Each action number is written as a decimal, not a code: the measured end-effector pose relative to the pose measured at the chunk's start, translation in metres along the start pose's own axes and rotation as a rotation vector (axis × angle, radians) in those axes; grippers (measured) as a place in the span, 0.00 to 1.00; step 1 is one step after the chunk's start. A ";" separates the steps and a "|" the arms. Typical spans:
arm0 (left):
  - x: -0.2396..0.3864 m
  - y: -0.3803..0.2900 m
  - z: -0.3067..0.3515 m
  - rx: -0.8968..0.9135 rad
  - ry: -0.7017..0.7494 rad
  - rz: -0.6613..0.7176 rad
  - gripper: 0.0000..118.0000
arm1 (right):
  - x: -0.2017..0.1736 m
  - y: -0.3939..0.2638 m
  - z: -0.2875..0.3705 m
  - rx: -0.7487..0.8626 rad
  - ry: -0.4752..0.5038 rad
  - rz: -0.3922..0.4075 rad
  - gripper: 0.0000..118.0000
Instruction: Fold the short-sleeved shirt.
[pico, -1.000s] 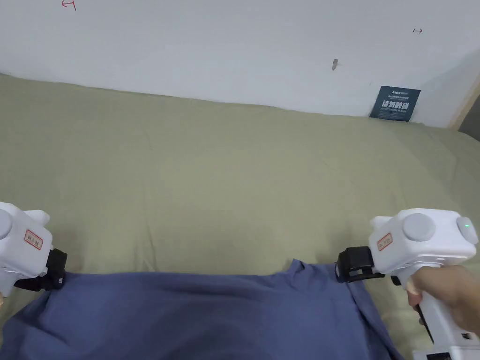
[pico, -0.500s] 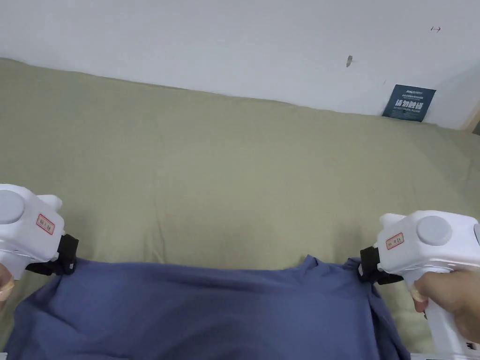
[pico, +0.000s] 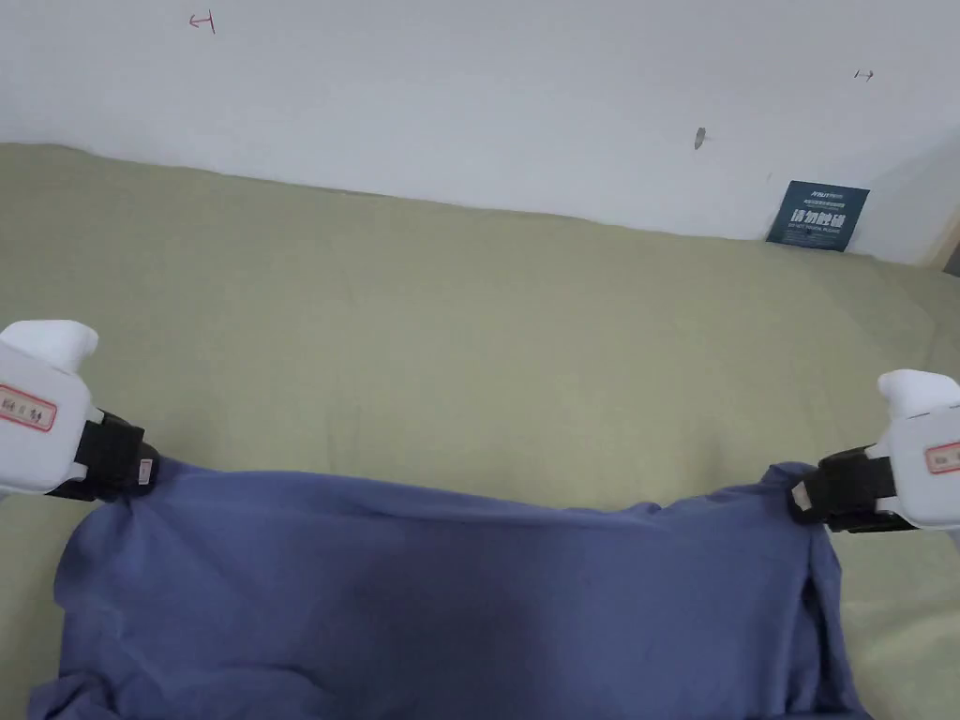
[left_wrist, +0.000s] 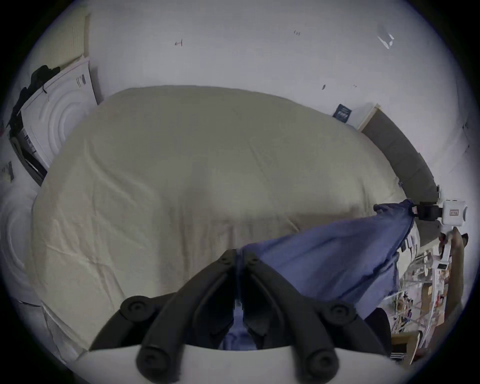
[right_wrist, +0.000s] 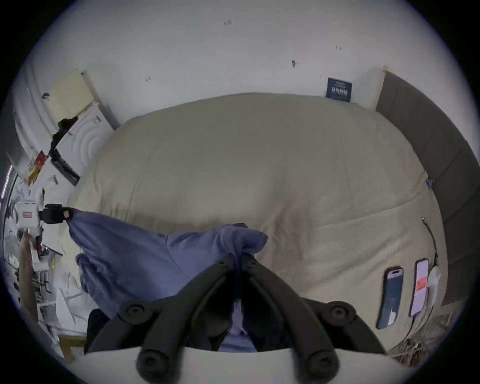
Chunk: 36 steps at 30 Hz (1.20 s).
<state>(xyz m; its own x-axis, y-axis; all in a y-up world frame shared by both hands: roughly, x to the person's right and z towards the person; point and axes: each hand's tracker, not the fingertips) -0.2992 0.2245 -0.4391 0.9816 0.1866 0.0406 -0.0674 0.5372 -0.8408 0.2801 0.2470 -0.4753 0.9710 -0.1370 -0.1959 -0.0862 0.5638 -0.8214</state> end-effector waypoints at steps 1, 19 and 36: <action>0.000 -0.009 0.010 0.005 -0.011 -0.005 0.04 | 0.000 -0.008 0.013 0.008 0.006 0.008 0.04; -0.025 -0.198 0.011 -0.175 -0.072 0.131 0.04 | 0.021 -0.201 0.036 -0.205 -0.003 -0.134 0.04; -0.020 -0.198 0.032 -0.233 -0.024 0.158 0.75 | 0.028 -0.203 0.034 -0.240 -0.064 -0.110 0.39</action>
<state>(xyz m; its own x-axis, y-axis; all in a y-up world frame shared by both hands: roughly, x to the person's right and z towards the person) -0.3114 0.1410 -0.2566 0.9574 0.2743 -0.0902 -0.1735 0.2968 -0.9390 0.3320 0.1561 -0.2957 0.9889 -0.1304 -0.0708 -0.0228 0.3385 -0.9407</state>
